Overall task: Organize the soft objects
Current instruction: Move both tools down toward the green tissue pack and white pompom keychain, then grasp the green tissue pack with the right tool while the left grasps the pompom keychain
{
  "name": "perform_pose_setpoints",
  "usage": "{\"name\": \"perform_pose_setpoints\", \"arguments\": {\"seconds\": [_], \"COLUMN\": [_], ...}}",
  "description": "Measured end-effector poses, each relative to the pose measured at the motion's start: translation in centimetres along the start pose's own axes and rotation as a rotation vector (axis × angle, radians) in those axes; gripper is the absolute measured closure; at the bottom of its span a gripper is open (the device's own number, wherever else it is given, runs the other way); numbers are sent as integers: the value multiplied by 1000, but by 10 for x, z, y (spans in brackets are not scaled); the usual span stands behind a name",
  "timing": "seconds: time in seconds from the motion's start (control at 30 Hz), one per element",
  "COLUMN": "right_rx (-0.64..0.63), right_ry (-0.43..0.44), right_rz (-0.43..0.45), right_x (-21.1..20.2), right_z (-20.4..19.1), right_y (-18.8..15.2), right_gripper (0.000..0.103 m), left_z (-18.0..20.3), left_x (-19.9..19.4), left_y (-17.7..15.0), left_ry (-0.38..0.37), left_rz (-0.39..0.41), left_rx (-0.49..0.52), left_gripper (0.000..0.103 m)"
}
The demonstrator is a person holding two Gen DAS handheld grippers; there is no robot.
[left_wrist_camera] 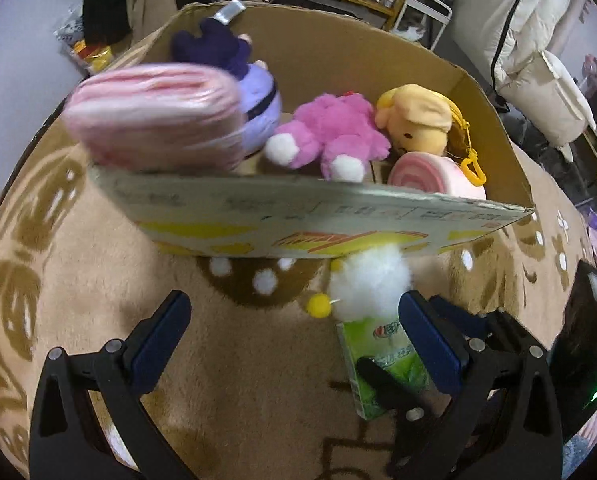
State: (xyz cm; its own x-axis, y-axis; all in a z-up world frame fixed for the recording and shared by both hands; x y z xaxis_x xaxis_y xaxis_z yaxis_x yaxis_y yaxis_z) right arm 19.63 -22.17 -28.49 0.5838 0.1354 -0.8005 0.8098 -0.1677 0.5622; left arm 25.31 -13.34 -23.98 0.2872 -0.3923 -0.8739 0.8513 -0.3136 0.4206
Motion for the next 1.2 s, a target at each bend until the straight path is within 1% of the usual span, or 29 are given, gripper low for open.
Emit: {"name": "perform_pose_setpoints", "arguments": {"seconds": [0.17,0.23,0.27,0.3,0.33,0.47,0.6,0.67,0.7,0.73,0.8,0.93,1.0,1.07,1.1,1.13,1.17,1.2], "right_rx": [-37,-42,-44,-44,-43,-37,-1,6,10,14,24,22,2,1,2,3,4,7], "right_ry": [-22,-32,-33,-31,-27,-4,9,2,-3,-8,-17,-17,-29,-35,-39,-46,-56,-65], "right_rz": [-6,-1,-1,-3,-4,-13,-25,-26,-25,-25,-22,-25,-23,-24,-26,-25,-23,-21], "right_x": [7,7,6,5,4,2,-3,-7,-8,-9,-9,-9,-10,-10,-11,-13,-14,-16], "right_z": [-5,-5,-6,-6,-6,-5,3,8,11,13,20,19,17,16,17,19,19,23], "right_y": [-2,-1,-2,-2,-3,-4,-5,-6,-5,-5,-1,-3,-3,-3,-3,-3,-3,-3], "right_gripper": [14,25,28,34,43,45,46,46,46,46,47,47,47,47,47,47,47,48], "left_z": [8,9,10,10,12,20,27,33,37,40,42,40,40,40,41,44,47,51], "left_x": [15,20,22,24,26,32,41,46,50,53,59,63,61,59,58,57,56,56], "left_y": [0,-2,-2,-2,-2,-4,-3,-2,-3,-4,-7,-6,-4,-3,-3,-4,-4,-5], "left_ry": [-33,-35,-37,-38,-44,-79,-33,-37,-54,-56,-39,-13,-21,-47,-60,-70,-80,-91], "left_rz": [-39,-53,-58,-62,-64,-75,-68,-76,-90,-96,-107,-101,-90,-84,-85,-86,-86,-93], "left_rx": [-5,-4,-1,0,-3,-25,5,10,7,9,22,12,-1,-14,-18,-15,-11,-10], "left_gripper": [0,0,0,0,0,0,1,2,3,7,9,22,31,48,53,64,67,68]}}
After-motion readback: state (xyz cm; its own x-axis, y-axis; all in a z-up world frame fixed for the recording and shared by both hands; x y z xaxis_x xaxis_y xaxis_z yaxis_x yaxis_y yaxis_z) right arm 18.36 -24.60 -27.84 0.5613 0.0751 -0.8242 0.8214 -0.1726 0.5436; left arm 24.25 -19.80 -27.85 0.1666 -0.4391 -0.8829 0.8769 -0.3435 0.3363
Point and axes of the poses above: each gripper's, at about its wrist camera, not at the fingertips, and x roughly the way its jaws point, z to its right, y to its top, the point moved 10 cm from there along x, roughly the way its jaws point, and after that the axes turned 3 degrees about -y, right-handed, at the moved point
